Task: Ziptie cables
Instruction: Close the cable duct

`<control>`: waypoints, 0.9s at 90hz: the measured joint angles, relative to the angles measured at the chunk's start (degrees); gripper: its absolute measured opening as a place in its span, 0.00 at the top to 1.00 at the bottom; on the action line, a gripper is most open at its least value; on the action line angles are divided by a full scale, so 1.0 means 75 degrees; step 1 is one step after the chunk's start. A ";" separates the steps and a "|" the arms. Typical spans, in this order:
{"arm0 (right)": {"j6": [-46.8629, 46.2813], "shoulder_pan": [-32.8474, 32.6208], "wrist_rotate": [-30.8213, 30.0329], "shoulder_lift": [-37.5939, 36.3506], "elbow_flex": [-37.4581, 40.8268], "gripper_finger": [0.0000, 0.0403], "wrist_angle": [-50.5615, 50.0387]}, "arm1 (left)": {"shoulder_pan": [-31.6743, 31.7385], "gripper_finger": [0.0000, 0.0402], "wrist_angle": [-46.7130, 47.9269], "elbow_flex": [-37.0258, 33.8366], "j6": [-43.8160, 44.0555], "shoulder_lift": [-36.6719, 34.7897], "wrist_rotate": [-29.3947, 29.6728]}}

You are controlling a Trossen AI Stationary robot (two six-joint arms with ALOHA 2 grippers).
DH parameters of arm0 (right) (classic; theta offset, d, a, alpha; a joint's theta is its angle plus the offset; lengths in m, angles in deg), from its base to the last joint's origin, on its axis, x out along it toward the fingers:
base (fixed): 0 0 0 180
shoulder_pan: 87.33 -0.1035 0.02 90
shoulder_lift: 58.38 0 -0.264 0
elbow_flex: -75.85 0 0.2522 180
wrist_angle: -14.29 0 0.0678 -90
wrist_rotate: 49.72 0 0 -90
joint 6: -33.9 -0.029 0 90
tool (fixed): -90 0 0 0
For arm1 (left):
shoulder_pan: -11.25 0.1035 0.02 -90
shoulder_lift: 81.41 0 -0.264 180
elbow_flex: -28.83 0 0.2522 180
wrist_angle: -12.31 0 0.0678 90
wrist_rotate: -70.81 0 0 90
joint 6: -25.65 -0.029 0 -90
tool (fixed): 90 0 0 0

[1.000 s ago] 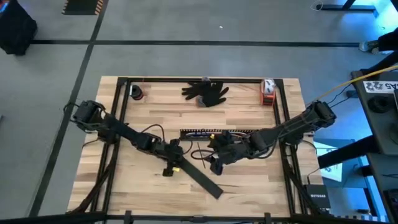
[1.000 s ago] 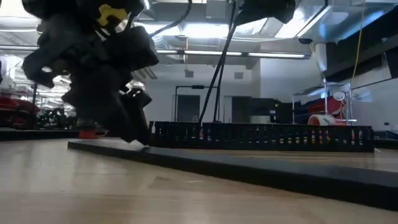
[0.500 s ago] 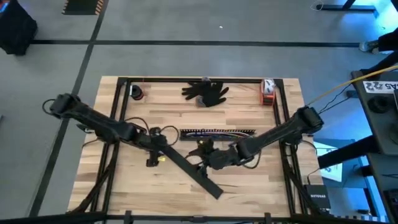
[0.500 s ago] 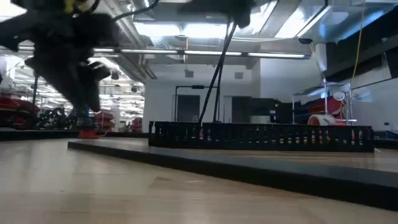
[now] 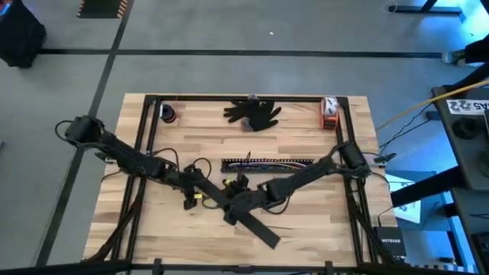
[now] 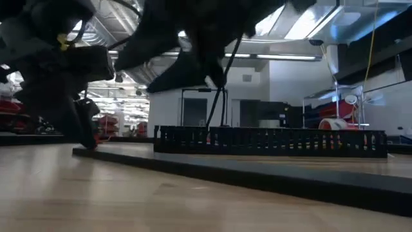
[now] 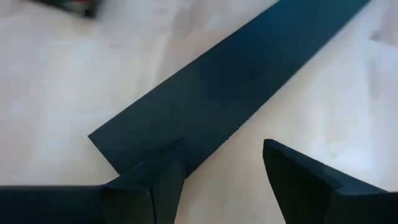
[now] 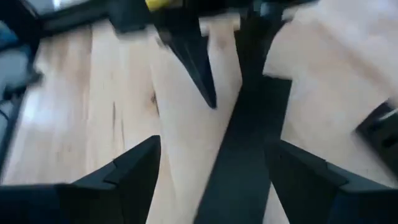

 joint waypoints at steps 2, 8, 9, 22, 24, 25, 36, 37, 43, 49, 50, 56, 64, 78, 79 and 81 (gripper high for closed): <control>-0.0092 -0.0004 0.0025 0.0075 -0.0030 0.32 -0.0093 | -0.0051 0.48 -0.0144 0.0000 0.0057 0.0044 -0.0020; -0.0322 -0.0004 0.0037 0.0180 -0.0066 0.32 -0.0309 | -0.0198 0.48 -0.0438 -0.0006 0.0268 0.0159 -0.0026; -0.0354 -0.0002 0.0038 0.0187 -0.0067 0.32 -0.0364 | -0.0225 0.48 -0.0466 -0.0006 0.0312 0.0168 -0.0027; -0.0522 0.0002 0.0028 0.0223 -0.0072 0.32 -0.0903 | -0.0460 0.48 -0.0522 -0.0003 0.0480 0.0219 -0.0246; -0.0526 0.0002 0.0033 0.0223 -0.0072 0.32 -0.0927 | -0.0470 0.48 -0.0503 -0.0003 0.0503 0.0180 -0.0332; -0.0527 0.0002 0.0042 0.0225 -0.0072 0.32 -0.0920 | -0.0476 0.48 -0.0487 -0.0003 0.0516 0.0155 -0.0372; -0.0620 0.0009 0.0532 0.0188 -0.0072 0.32 -0.0439 | -0.0490 0.48 0.0195 0.0125 0.0596 -0.0250 -0.0569; -0.0666 0.0013 0.0608 0.0185 -0.0072 0.32 -0.0335 | -0.0488 0.48 0.0280 0.0152 0.0582 -0.0294 -0.0569; -0.0949 0.0049 0.0979 0.0180 -0.0075 0.32 0.0370 | -0.0484 0.48 0.0813 0.0340 0.0494 -0.0620 -0.0510; -0.0999 0.0069 0.1093 0.0177 -0.0077 0.32 0.0959 | -0.0484 0.48 0.1327 0.0467 0.0345 -0.0909 -0.0425; -0.0990 0.0075 0.1070 0.0177 -0.0077 0.32 0.1033 | -0.0484 0.48 0.1403 0.0477 0.0340 -0.0953 -0.0414; -0.0948 0.0141 0.0796 0.0167 -0.0080 0.32 0.1297 | -0.0484 0.48 0.1821 0.0487 0.0302 -0.1233 -0.0392; -0.0872 0.0224 0.0611 0.0165 -0.0126 0.32 0.1430 | -0.0484 0.48 0.2212 0.0503 0.0340 -0.1555 -0.0329; -0.0279 0.0270 0.0451 0.0742 -0.1200 0.31 0.0830 | -0.0484 0.48 0.2652 0.0501 0.0367 -0.1829 -0.0302; -0.0248 0.0271 0.0414 0.0813 -0.1316 0.31 0.0730 | -0.0484 0.48 0.2668 0.0501 0.0369 -0.1830 -0.0298; -0.0193 0.0279 0.0317 0.0942 -0.1535 0.31 0.0508 | -0.0483 0.48 0.2690 0.0501 0.0371 -0.1832 -0.0277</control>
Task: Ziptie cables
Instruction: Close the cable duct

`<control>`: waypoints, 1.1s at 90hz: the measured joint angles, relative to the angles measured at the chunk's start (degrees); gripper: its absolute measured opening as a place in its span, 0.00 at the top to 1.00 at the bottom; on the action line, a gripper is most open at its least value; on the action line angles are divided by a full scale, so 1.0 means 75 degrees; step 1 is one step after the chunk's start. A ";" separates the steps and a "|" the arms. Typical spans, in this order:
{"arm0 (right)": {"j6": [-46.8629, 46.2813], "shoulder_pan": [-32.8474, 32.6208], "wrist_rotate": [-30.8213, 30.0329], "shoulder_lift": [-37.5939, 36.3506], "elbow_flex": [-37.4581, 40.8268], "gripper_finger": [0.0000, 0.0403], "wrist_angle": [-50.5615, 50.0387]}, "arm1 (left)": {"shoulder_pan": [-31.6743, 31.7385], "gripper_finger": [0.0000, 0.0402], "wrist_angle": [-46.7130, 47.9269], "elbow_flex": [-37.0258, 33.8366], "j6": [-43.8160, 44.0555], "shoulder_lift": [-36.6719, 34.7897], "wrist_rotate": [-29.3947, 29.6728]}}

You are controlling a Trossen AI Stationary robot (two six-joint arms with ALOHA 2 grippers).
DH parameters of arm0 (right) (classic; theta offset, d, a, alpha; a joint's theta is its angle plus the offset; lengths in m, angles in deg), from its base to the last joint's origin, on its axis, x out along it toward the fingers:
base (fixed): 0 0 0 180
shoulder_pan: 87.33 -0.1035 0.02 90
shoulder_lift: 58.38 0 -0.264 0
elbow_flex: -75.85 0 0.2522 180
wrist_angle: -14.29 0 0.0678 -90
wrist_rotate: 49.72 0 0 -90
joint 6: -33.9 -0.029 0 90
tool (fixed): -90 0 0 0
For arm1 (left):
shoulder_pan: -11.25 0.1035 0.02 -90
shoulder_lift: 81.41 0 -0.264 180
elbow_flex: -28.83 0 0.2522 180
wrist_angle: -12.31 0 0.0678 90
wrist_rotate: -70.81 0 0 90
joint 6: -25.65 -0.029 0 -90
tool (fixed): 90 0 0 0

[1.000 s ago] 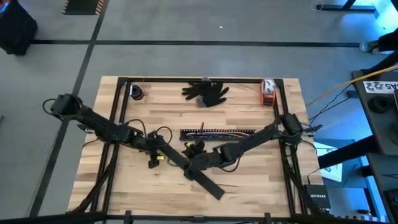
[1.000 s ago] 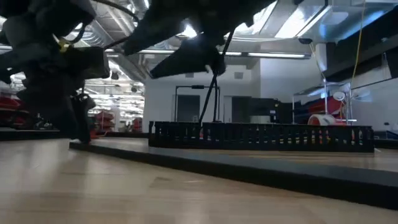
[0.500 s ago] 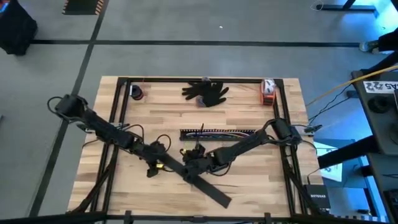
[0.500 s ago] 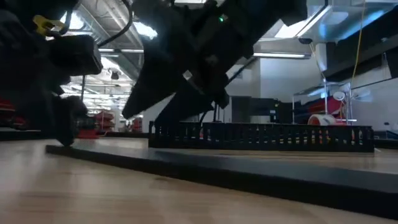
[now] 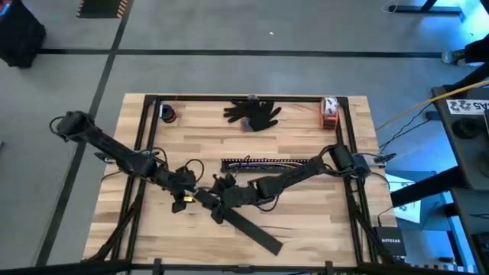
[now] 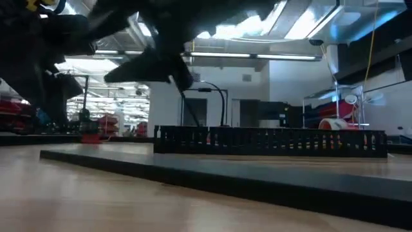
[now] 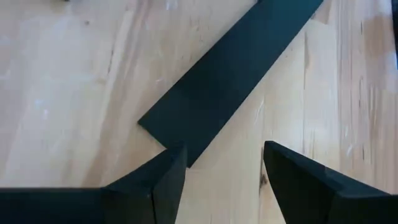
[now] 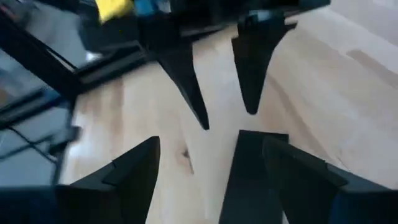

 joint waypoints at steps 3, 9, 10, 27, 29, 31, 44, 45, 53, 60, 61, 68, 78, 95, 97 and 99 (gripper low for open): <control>0.0050 0.0019 -0.0168 0.0164 -0.0283 0.31 -0.0456 | 0.0002 0.48 0.0039 -0.0001 0.0014 0.0008 0.0024; 0.0012 0.0024 -0.0259 0.0483 -0.0770 0.31 -0.1129 | 0.0002 0.48 0.0029 -0.0012 0.0045 0.0035 0.0031; -0.0005 0.0024 -0.0266 0.0532 -0.0838 0.31 -0.1182 | 0.0002 0.48 0.0018 -0.0014 0.0049 0.0036 0.0030; -0.0312 0.0035 -0.0362 0.0742 -0.1221 0.22 -0.1695 | 0.0002 0.48 -0.0004 -0.0023 0.0026 0.0037 0.0069; -0.0317 0.0035 -0.0374 0.0742 -0.1221 0.21 -0.1693 | 0.0002 0.48 -0.0010 -0.0022 0.0026 0.0037 0.0084; -0.0314 0.0035 -0.0403 0.0742 -0.1221 0.20 -0.1707 | 0.0002 0.48 -0.0006 -0.0023 0.0026 0.0037 0.0096; -0.0309 0.0032 -0.0538 0.0841 -0.1225 0.14 -0.1597 | 0.0002 0.48 -0.0024 -0.0023 0.0025 0.0037 0.0262; -0.0305 0.0032 -0.0560 0.0876 -0.1232 0.13 -0.1550 | 0.0002 0.48 -0.0027 -0.0023 0.0013 0.0037 0.0275; -0.0306 0.0009 -0.0882 0.1165 -0.1214 0.13 -0.1626 | 0.0002 0.48 0.0000 -0.0023 -0.0034 0.0037 0.0312; -0.0311 0.0021 -0.0984 0.1407 -0.1195 0.14 -0.1584 | -0.0006 0.48 0.0007 -0.0023 -0.0023 0.0037 0.0312; -0.0311 0.0021 -0.0988 0.1437 -0.1195 0.14 -0.1567 | -0.0010 0.48 0.0024 -0.0023 -0.0017 0.0037 0.0312; -0.0322 0.0029 -0.0935 0.1581 -0.1206 0.15 -0.1204 | -0.0019 0.48 0.0001 -0.0026 0.0003 0.0037 0.0309; -0.0275 -0.0023 -0.0667 0.1803 -0.1218 0.16 -0.0622 | -0.0019 0.48 0.0030 -0.0026 -0.0010 0.0037 0.0309; -0.0023 -0.0129 -0.1288 0.1832 -0.1230 0.17 -0.0982 | -0.0019 0.48 0.0028 -0.0026 -0.0124 0.0037 0.0315; 0.0076 -0.0135 -0.1363 0.1834 -0.1230 0.17 -0.1028 | -0.0019 0.48 0.0045 -0.0026 -0.0151 0.0037 0.0315; 0.0141 -0.0142 -0.1427 0.1841 -0.1230 0.17 -0.1054 | -0.0019 0.48 0.0048 -0.0026 -0.0170 0.0037 0.0315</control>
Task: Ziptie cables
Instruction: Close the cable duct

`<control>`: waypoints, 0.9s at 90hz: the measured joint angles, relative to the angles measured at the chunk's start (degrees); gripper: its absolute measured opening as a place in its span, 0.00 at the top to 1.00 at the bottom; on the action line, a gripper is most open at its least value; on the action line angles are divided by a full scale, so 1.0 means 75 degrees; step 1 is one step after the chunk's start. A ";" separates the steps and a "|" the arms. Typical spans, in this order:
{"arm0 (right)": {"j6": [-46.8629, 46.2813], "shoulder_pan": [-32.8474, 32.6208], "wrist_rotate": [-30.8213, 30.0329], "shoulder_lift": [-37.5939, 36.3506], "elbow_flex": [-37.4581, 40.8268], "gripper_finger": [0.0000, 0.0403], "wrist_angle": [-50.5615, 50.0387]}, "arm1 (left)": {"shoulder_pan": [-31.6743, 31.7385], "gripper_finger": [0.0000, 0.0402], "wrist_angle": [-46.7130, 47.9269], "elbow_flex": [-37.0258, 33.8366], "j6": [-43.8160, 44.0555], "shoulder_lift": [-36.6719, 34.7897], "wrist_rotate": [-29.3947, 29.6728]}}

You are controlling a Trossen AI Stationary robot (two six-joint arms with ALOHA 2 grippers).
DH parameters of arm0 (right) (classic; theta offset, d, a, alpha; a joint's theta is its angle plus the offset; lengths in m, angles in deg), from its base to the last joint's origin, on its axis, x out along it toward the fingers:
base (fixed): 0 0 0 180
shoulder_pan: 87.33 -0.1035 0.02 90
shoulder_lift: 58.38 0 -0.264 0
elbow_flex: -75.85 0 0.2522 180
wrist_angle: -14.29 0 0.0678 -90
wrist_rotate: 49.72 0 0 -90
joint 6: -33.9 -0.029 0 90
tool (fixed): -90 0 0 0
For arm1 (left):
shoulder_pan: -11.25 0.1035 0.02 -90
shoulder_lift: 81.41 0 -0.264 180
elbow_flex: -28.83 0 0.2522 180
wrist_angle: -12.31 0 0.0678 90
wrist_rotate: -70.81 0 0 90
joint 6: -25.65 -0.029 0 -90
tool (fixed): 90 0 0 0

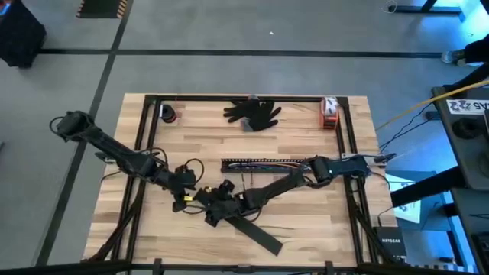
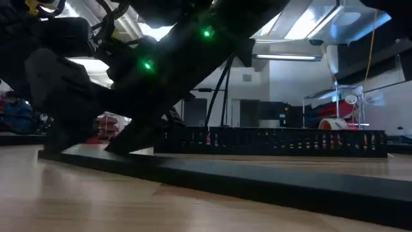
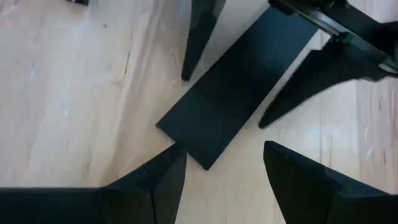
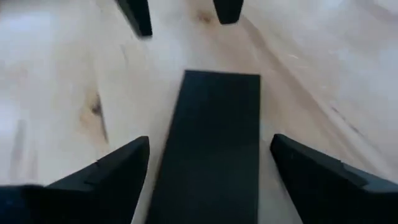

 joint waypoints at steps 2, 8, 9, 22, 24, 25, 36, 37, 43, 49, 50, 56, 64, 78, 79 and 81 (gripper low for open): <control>0.0055 0.0000 -0.0038 0.0028 -0.0001 0.17 -0.0006 | 0.0000 0.48 -0.0012 0.0000 -0.0002 0.0000 0.0000; 0.0183 -0.0002 -0.0128 0.0099 -0.0009 0.17 0.0042 | 0.0000 0.48 -0.0017 0.0000 -0.0005 0.0000 0.0000; 0.0182 -0.0002 -0.0124 0.0099 -0.0009 0.17 0.0038 | 0.0000 0.48 -0.0022 0.0000 -0.0007 0.0000 0.0000; 0.0186 -0.0012 -0.0163 0.0296 -0.0018 0.17 0.0332 | 0.0003 0.48 -0.0027 0.0000 -0.0028 0.0000 0.0000; 0.0186 -0.0014 -0.0135 0.0352 -0.0018 0.17 0.0397 | 0.0003 0.48 -0.0010 0.0000 -0.0025 0.0000 0.0001; 0.0186 -0.0022 -0.0136 0.0386 -0.0020 0.17 0.0438 | 0.0003 0.48 -0.0003 0.0000 -0.0025 0.0000 0.0000; 0.0202 -0.0072 -0.0293 0.0473 -0.0015 0.18 0.0539 | 0.0003 0.48 -0.0018 0.0000 -0.0033 0.0000 0.0000; 0.0199 -0.0075 -0.0297 0.0492 -0.0015 0.18 0.0539 | 0.0005 0.48 -0.0018 0.0000 -0.0033 0.0000 0.0002; 0.0189 -0.0079 -0.0387 0.0542 -0.0011 0.22 0.0612 | 0.0012 0.48 -0.0047 0.0000 -0.0063 0.0000 0.0001; 0.0167 -0.0073 -0.0379 0.0564 -0.0009 0.28 0.0642 | 0.0015 0.48 -0.0036 0.0000 -0.0069 0.0000 0.0004; 0.0166 -0.0073 -0.0382 0.0571 -0.0009 0.29 0.0649 | 0.0017 0.48 -0.0036 0.0000 -0.0071 0.0000 0.0005; 0.0155 -0.0073 -0.0388 0.0583 -0.0006 0.37 0.0674 | 0.0023 0.48 -0.0049 0.0000 -0.0109 0.0000 0.0006; 0.0158 -0.0073 -0.0337 0.0583 -0.0006 0.45 0.0677 | 0.0023 0.48 -0.0046 0.0000 -0.0204 0.0000 0.0009; 0.0232 -0.0073 -0.0282 0.0561 -0.0008 0.46 0.0674 | 0.0023 0.48 -0.0043 0.0000 -0.0208 -0.0011 0.0009; 0.0251 -0.0073 -0.0271 0.0546 -0.0010 0.46 0.0665 | 0.0023 0.48 -0.0041 0.0000 -0.0208 -0.0024 0.0009; 0.0297 -0.0073 -0.0242 0.0502 -0.0020 0.46 0.0640 | 0.0023 0.48 -0.0034 0.0000 -0.0207 -0.0043 0.0006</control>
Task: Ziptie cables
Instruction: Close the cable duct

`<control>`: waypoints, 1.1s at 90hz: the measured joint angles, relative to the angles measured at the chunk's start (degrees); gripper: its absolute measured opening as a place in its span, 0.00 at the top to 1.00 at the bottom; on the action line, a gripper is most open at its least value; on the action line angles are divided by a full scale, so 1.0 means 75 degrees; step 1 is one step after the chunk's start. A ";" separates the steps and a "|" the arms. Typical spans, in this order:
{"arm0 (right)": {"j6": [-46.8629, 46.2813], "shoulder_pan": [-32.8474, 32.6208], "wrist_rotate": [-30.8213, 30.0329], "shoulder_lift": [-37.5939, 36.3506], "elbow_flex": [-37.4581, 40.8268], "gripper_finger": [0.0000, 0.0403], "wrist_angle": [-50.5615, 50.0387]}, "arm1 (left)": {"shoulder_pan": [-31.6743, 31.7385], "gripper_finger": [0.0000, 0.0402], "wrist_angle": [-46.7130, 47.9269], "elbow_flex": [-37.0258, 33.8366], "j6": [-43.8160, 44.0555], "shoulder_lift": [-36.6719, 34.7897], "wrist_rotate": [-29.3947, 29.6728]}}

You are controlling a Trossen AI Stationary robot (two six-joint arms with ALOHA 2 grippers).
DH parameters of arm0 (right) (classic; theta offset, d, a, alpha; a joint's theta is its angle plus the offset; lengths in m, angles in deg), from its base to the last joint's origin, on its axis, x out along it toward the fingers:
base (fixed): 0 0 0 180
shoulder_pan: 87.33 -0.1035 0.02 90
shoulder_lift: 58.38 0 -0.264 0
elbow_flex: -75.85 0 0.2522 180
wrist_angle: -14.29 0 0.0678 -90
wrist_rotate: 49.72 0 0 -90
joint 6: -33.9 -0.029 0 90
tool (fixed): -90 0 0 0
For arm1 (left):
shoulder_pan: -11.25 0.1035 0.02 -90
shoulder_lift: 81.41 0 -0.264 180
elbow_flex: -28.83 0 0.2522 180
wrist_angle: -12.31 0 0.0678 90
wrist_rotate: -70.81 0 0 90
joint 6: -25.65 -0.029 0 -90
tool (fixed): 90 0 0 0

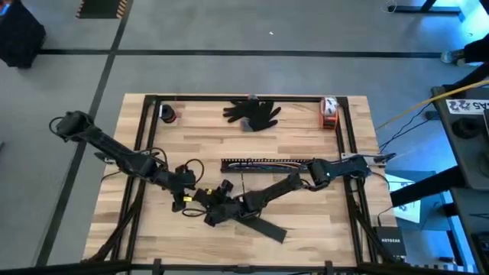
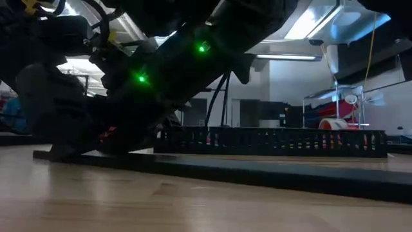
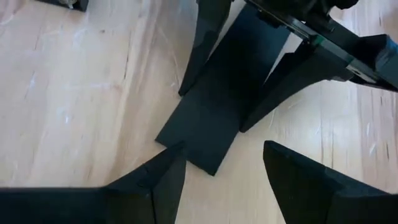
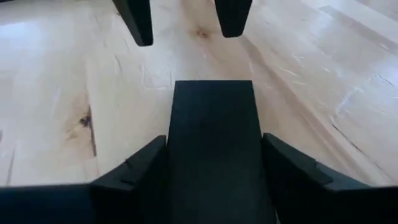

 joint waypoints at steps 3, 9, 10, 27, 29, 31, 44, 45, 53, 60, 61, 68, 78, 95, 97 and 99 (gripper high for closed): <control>0.0053 0.0000 0.0025 -0.0019 -0.0025 0.46 -0.0028 | 0.0000 0.48 0.0012 0.0007 0.0009 -0.0045 0.0000; 0.0246 0.0000 0.0043 -0.0150 -0.0090 0.46 -0.0101 | 0.0000 0.48 0.0080 0.0093 0.0097 -0.0173 -0.0001; 0.0293 0.0000 0.0055 -0.0173 -0.0097 0.46 -0.0132 | 0.0000 0.48 0.0100 0.0122 0.0105 -0.0202 -0.0003; 0.1185 0.0009 -0.0307 -0.0713 -0.0353 0.46 -0.1036 | 0.0010 0.48 0.0583 0.0706 -0.0099 -0.0766 0.0088; 0.1278 0.0009 -0.0368 -0.0815 -0.0421 0.46 -0.1179 | 0.0028 0.48 0.0689 0.0798 -0.0160 -0.0824 0.0124; 0.1297 0.0009 -0.0444 -0.0913 -0.0485 0.46 -0.1337 | 0.0049 0.48 0.0797 0.0891 -0.0231 -0.0887 0.0154; 0.1481 0.0010 -0.0879 -0.1390 -0.0772 0.45 -0.2272 | 0.0275 0.48 0.1652 0.1466 -0.0617 -0.1185 0.0432; 0.1489 0.0012 -0.0907 -0.1411 -0.0782 0.45 -0.2357 | 0.0299 0.48 0.1723 0.1510 -0.0644 -0.1200 0.0447; 0.1539 0.0051 -0.1136 -0.1570 -0.0931 0.45 -0.3008 | 0.0488 0.48 0.2196 0.1881 -0.0836 -0.1309 0.0498; 0.1542 0.0114 -0.1251 -0.1815 -0.1198 0.45 -0.3665 | 0.0650 0.48 0.2589 0.2168 -0.0963 -0.1365 0.0519; 0.1541 0.0123 -0.1267 -0.1862 -0.1236 0.45 -0.3771 | 0.0673 0.48 0.2632 0.2216 -0.0994 -0.1367 0.0519; 0.1515 0.0209 -0.1316 -0.2130 -0.1467 0.45 -0.4422 | 0.0819 0.48 0.2813 0.2455 -0.1109 -0.1371 0.0521; 0.1512 0.0370 -0.1349 -0.2376 -0.1670 0.45 -0.5390 | 0.1037 0.48 0.2816 0.2570 -0.1405 -0.1382 0.0528; 0.1163 0.0873 -0.1342 -0.3156 -0.1758 0.45 -0.6730 | 0.1431 0.48 0.3364 0.2567 -0.1615 -0.1287 0.0532; 0.1066 0.0937 -0.1334 -0.3248 -0.1758 0.45 -0.6937 | 0.1470 0.48 0.3429 0.2567 -0.1660 -0.1270 0.0533; 0.1031 0.1005 -0.1304 -0.3299 -0.1758 0.45 -0.7133 | 0.1512 0.48 0.3481 0.2565 -0.1709 -0.1260 0.0533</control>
